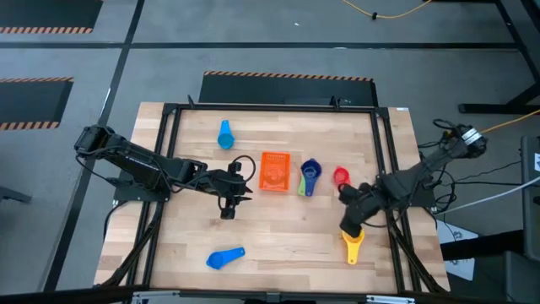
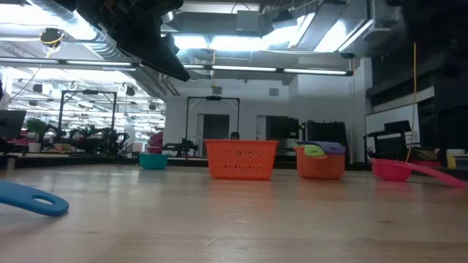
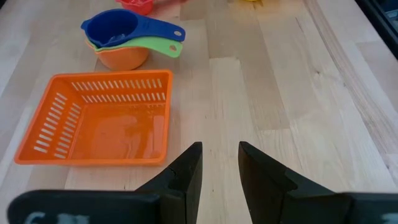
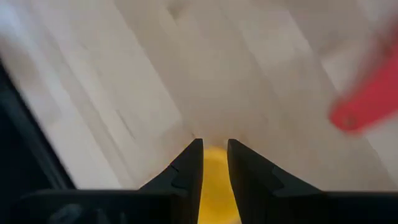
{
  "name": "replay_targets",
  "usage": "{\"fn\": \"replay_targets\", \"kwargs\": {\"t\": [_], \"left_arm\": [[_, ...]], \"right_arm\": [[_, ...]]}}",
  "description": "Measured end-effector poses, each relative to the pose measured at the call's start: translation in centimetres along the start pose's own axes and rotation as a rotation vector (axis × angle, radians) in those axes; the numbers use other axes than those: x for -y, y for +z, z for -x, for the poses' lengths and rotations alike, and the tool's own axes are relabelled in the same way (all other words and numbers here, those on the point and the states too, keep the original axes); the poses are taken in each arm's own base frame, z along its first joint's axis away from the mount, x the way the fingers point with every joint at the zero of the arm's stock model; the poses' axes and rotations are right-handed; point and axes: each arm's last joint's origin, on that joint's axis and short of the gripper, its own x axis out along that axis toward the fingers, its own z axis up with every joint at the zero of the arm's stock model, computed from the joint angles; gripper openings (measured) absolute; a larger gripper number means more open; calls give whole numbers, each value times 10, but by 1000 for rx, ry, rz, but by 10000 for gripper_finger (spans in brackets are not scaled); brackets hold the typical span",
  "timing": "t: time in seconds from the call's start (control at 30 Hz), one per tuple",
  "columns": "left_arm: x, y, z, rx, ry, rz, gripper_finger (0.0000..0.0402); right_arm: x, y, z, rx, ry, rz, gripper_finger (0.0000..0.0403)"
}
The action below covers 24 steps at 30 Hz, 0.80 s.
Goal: Nest measuring cups in basket
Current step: Stack the yellow measuring cup on top of the dark blue measuring cup
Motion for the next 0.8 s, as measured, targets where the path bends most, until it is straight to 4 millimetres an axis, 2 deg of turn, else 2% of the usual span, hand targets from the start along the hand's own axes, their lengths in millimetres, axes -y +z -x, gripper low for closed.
{"fn": "replay_targets", "kwargs": {"t": [0.17, 0.4, 0.6, 0.8], "left_arm": [[0, 0, 0, 0, 0, 0, 96], [0, 0, 0, 0, 0, 0, 96], [0, 0, 0, 0, 0, 0, 96], [0, 0, 0, 0, 0, 0, 96]], "right_arm": [[6, -20, -2, -57, -98, -49, 78], [13, -35, -15, -76, -135, -47, 78], [17, -40, -31, -74, -88, -42, 78], [23, -44, -38, -119, -93, -44, 78]]}}
